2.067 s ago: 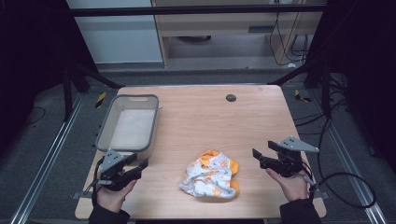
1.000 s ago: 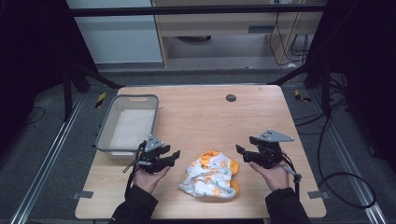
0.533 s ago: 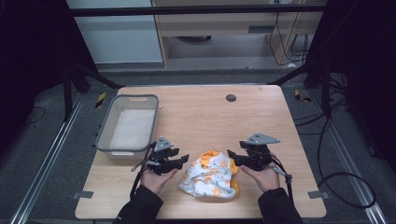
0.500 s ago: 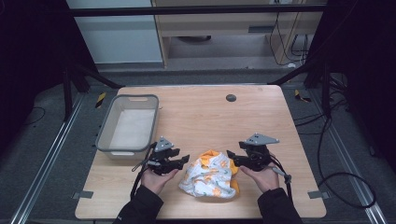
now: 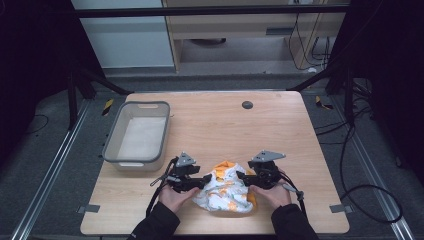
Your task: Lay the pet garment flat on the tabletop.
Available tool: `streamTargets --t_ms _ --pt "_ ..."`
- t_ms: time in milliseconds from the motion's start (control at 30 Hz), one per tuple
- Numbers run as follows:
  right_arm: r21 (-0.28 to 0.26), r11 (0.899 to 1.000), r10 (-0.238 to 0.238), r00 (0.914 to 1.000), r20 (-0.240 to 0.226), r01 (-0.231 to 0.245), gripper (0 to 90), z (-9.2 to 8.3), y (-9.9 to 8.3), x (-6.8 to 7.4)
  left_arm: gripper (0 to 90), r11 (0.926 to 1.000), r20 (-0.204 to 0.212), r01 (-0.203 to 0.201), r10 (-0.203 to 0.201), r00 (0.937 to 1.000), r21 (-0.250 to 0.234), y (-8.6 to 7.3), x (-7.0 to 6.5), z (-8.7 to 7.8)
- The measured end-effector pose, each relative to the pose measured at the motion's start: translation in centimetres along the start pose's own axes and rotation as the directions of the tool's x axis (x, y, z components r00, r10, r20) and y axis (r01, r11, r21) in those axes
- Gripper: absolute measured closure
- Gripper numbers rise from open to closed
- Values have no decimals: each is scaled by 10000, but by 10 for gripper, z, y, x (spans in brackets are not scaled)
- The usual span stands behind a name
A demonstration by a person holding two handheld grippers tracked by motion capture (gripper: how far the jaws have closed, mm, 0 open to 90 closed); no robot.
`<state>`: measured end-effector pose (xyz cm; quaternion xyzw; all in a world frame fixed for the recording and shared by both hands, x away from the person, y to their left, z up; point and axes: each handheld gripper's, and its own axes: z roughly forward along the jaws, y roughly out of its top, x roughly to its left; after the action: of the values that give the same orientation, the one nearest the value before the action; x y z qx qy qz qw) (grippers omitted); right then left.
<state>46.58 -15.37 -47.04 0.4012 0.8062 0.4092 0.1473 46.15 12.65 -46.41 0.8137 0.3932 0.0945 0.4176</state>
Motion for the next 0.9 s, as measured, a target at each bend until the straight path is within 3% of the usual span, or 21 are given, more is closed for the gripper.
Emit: streamTargets --t_ms 267,667,900 --pt "460 9986 -256 9996 -89 259 467 12 -8 3 427 9992 87 -180 177 9998 346 -5 -6 9" --pt "935 9941 -569 9980 262 542 719 19 -15 2 503 9978 113 129 -137 9998 652 -11 2 17" --pt "1000 9932 -629 9973 376 589 810 21 -16 4 592 9977 227 -68 52 9997 679 -12 0 17"
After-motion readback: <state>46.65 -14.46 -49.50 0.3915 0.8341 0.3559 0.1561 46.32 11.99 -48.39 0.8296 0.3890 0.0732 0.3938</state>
